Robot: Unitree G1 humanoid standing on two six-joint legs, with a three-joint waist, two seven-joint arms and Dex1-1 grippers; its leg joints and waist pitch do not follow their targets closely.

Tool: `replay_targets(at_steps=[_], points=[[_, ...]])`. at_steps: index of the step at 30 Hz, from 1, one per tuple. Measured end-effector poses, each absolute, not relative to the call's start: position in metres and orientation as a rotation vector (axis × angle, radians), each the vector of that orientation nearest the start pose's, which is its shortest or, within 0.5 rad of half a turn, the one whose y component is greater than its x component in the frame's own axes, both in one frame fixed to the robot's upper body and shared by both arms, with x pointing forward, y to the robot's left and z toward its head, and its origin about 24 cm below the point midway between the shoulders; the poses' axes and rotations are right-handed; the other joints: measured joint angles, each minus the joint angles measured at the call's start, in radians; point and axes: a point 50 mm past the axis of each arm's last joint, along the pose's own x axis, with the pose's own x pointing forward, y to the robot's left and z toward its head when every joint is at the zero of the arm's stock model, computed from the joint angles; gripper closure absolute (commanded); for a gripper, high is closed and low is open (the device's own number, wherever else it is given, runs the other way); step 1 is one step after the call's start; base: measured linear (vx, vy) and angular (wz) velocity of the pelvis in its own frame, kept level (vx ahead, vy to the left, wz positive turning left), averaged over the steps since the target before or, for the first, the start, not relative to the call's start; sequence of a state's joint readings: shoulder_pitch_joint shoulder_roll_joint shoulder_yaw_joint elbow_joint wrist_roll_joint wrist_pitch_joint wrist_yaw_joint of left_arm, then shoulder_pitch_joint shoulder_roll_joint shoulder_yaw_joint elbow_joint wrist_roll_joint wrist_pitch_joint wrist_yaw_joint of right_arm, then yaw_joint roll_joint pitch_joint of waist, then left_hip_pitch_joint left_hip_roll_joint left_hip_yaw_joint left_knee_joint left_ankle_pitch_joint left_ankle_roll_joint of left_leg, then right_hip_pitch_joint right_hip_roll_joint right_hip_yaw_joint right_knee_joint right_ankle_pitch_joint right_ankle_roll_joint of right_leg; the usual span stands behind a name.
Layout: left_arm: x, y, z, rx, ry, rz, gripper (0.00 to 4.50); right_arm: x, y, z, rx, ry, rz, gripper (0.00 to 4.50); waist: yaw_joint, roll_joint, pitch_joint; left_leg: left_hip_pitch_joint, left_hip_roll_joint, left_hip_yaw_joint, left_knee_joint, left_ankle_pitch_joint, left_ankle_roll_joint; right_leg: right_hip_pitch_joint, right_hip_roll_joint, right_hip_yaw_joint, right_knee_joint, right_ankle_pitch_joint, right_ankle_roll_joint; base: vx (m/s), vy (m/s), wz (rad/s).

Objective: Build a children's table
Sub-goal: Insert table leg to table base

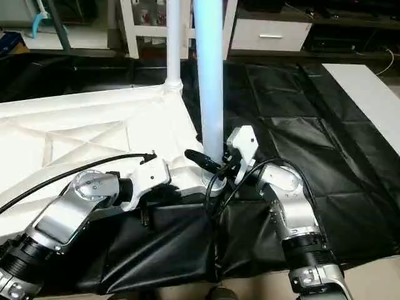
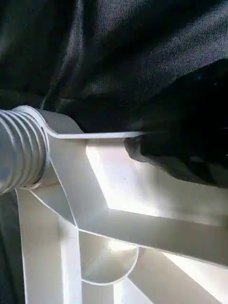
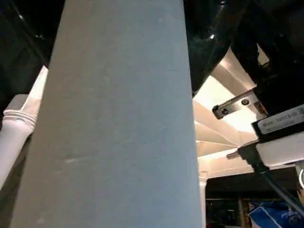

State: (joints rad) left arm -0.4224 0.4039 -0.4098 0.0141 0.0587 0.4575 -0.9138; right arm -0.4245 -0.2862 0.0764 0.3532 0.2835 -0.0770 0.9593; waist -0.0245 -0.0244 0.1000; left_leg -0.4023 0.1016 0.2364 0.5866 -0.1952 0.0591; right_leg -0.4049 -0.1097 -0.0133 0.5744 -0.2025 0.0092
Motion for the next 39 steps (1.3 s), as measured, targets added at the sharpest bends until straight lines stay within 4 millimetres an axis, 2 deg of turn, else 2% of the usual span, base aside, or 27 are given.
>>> replay_targets(at_steps=[8,17,25,39], points=[[0.282,0.099,0.072,0.54,0.388,-1.169,4.5,0.305,-0.134,0.085,-0.082,-0.11,1.051,2.66,0.001,-0.003,-0.003,0.001,0.0,0.0,0.0,0.0,0.0,0.001,0.0,0.0,0.0,0.0,0.0,0.0,0.0,0.0],[0.283,0.101,0.07,0.544,0.394,-1.157,4.5,0.312,-0.137,0.077,0.108,-0.101,0.924,2.66,-0.004,-0.006,-0.005,0.002,0.0,0.0,0.0,0.0,0.0,0.001,0.0,0.0,0.0,0.0,0.0,0.0,0.0,0.0],[0.284,0.101,0.069,0.55,0.397,-1.146,4.5,0.313,-0.142,0.073,0.172,-0.081,0.892,2.66,-0.009,-0.008,-0.007,0.002,0.0,-0.001,-0.001,0.0,0.0,0.001,0.0,0.0,-0.01,-0.002,0.003,0.0,0.0,0.0],[0.282,0.099,0.067,0.547,0.404,-1.164,4.5,0.301,-0.154,0.065,0.205,-0.053,0.852,2.66,0.003,-0.009,-0.02,0.004,0.0,0.0,-0.005,0.0,0.0,0.003,0.001,0.0,-0.014,-0.002,0.002,0.0,0.0,0.0]])
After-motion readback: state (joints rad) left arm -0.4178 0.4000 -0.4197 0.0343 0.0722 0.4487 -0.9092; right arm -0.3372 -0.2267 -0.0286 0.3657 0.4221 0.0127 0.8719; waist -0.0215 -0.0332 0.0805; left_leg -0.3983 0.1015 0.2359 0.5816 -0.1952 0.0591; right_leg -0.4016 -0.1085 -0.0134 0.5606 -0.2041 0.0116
